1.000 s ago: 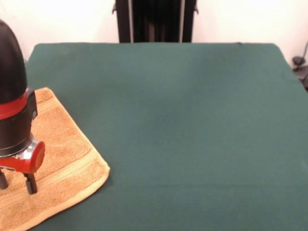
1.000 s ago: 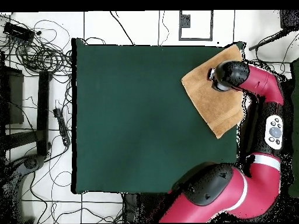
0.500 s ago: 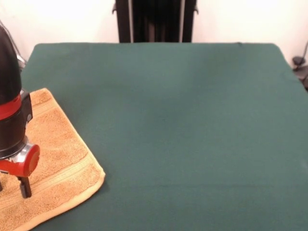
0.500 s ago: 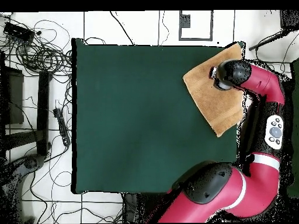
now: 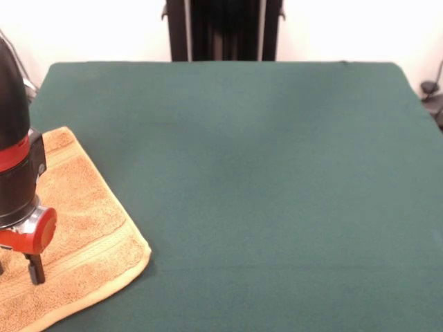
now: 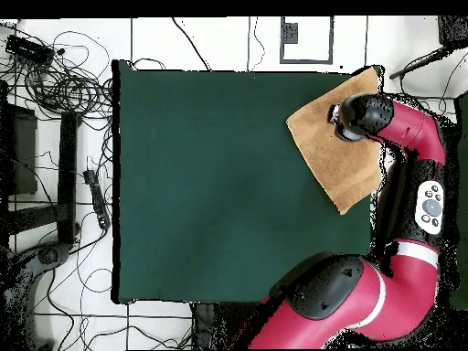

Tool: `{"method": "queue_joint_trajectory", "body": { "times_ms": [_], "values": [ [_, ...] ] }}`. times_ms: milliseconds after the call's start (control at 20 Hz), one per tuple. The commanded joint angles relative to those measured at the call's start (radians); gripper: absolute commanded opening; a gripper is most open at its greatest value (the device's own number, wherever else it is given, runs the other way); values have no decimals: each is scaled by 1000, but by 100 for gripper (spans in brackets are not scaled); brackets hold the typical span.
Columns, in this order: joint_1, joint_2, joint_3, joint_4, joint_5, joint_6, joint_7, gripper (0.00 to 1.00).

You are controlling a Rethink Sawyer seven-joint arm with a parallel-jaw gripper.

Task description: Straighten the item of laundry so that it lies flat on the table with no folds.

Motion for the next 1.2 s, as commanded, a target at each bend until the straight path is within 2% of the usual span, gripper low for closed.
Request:
{"method": "queue_joint_trajectory", "body": {
  "times_ms": [50,600,1000,1200],
  "values": [
    [-1,59,31,150,-8,-84,-86,100],
    [40,-19,-33,340,0,-104,67,100],
    [75,-34,-76,453,14,-210,191,100],
    [90,-28,-86,472,25,-241,203,100]
  ]
}}
